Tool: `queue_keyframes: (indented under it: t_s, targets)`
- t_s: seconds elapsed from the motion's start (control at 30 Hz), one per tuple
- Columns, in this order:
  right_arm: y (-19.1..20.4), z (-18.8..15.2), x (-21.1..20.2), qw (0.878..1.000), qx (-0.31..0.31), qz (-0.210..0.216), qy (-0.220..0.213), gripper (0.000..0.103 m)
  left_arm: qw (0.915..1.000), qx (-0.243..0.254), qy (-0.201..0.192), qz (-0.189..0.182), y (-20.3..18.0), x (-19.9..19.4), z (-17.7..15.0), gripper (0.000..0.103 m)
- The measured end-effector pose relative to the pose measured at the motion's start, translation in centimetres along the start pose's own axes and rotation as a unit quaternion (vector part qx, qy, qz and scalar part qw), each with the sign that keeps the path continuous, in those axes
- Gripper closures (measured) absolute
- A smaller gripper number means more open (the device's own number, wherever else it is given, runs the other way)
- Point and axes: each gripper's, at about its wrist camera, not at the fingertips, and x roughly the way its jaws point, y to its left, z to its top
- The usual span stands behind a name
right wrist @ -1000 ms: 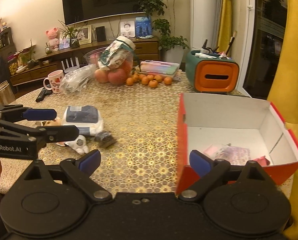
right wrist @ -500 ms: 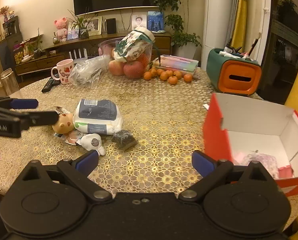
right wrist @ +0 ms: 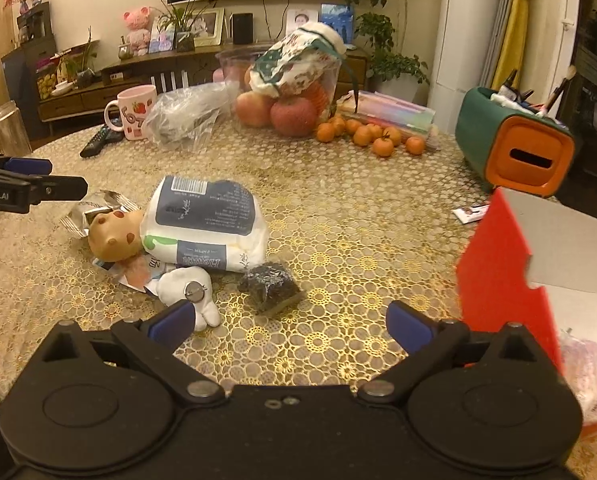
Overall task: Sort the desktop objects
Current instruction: 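Move both tools out of the box back over the cluttered table, then grasp the silver ZHOUSHI foil packet with the left tool while the right tool grasps the black mesh bag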
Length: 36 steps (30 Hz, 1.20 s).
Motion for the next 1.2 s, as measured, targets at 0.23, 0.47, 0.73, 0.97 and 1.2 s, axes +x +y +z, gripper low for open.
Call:
queue_keyframes:
  t_s: [0.23,0.47,0.73,0.97,1.2]
  targets:
    - [0.1,0.5,2.4,1.000,-0.001,0.004,0.015,0.001,0.9997,-0.009,0.023,0.002,1.6,2.8,-0.9,0.000]
    - [-0.1,0.6,4.9,1.000,0.011,0.005,0.026,0.002,0.9991,-0.033,0.021,0.018,3.5,4.4,-1.0,0.000]
    - [-0.5,1.0,6.8,0.999,0.028,0.007,0.035,0.007,0.9978,-0.050,0.042,0.009,4.2,5.5,-1.9,0.000]
    - [-0.4,1.1,8.1,0.998,0.031,0.011,0.045,0.013,0.9981,-0.031,0.050,0.015,3.4,6.2,-2.5,0.000]
    - [-0.3,1.1,9.0,0.998,0.030,0.016,0.052,0.021,0.9987,-0.020,0.040,0.023,3.3,6.3,-2.6,0.001]
